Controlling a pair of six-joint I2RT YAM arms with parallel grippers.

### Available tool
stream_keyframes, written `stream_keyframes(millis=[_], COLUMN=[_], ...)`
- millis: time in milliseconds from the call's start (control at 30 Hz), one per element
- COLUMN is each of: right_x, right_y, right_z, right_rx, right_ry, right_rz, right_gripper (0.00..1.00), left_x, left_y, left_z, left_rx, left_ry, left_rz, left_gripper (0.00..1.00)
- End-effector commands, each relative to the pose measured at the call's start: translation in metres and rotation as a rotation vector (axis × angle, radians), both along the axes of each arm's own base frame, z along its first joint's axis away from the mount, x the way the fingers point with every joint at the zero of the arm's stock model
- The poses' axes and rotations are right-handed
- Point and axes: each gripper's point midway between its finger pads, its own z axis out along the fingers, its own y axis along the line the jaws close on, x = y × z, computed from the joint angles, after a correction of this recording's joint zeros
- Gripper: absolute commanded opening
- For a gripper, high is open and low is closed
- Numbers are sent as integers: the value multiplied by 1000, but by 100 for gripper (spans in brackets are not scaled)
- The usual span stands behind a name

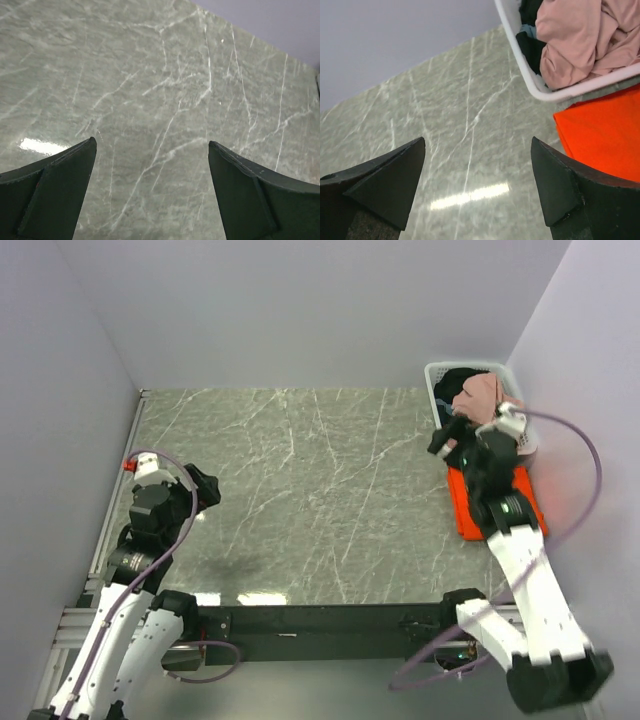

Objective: Fold and stack the t-shirts
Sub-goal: Grab the tshirt from the pile

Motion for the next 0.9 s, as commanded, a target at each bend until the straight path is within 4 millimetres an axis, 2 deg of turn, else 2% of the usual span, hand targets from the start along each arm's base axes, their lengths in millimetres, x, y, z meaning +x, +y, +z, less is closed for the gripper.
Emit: stream_keyframes(millis=[0,33,67,100,133,167,233,267,300,333,367,433,467,500,533,567,633,667,733,767,800,867], right_x=[49,60,79,89,100,114,129,143,151,163,169,185,193,198,207,213,223,228,235,237,238,236], right_y=[-31,-41,-52,-57,-78,-86,-111,-120,-128,-144,-152,-161,-166,-170,-173,-174,-180,-177,-173,-171,-167,-162], right_z=[21,17,-1,-9,-11,-27,-31,-45,-50,-64,-72,-75,-97,-105,-102,-119,-121,-131,-139,-140,-141,-136], right_rx=[24,42,52,79,131,138,121,118,121,134,140,156,174,182,181,190,170,175,164,160,149,142], right_ry=[-58,-51,0,16,-5,23,14,45,56,98,116,107,143,154,132,158,142,159,173,173,179,182], right_rz=[-196,-235,-269,-276,-303,-310,-340,-344,-344,-357,-367,-347,-337,-336,-325,-308,-302,-272,-224,-201,-165,-143], right_gripper=[91,89,89,89,87,87,85,85,84,84,84,80,79,79,76,74,68,65,52,49,36,18], left_x=[0,0,-1,-1,-2,-3,-3,-4,-4,-4,-4,-3,-2,-1,-1,0,2,3,4,5,5,5], left_y=[-12,-11,-12,-14,-16,-19,-22,-23,-23,-24,-24,-24,-23,-23,-23,-24,-24,-24,-24,-23,-23,-21], left_z=[19,21,21,23,25,26,25,23,24,23,23,22,22,19,18,17,13,12,10,10,10,10], left_rx=[-25,-17,-13,-11,-5,-5,2,6,6,8,8,14,16,19,22,24,28,29,34,35,36,35], left_ry=[-77,-83,-86,-93,-103,-107,-106,-101,-103,-100,-102,-96,-94,-84,-80,-75,-57,-53,-44,-44,-45,-45], left_rz=[-57,-53,-59,-69,-80,-96,-115,-119,-119,-122,-122,-122,-121,-117,-117,-121,-121,-120,-119,-115,-114,-107], left_gripper=[99,99,99,99,99,99,99,99,99,99,99,99,100,99,99,100,99,99,99,99,99,100])
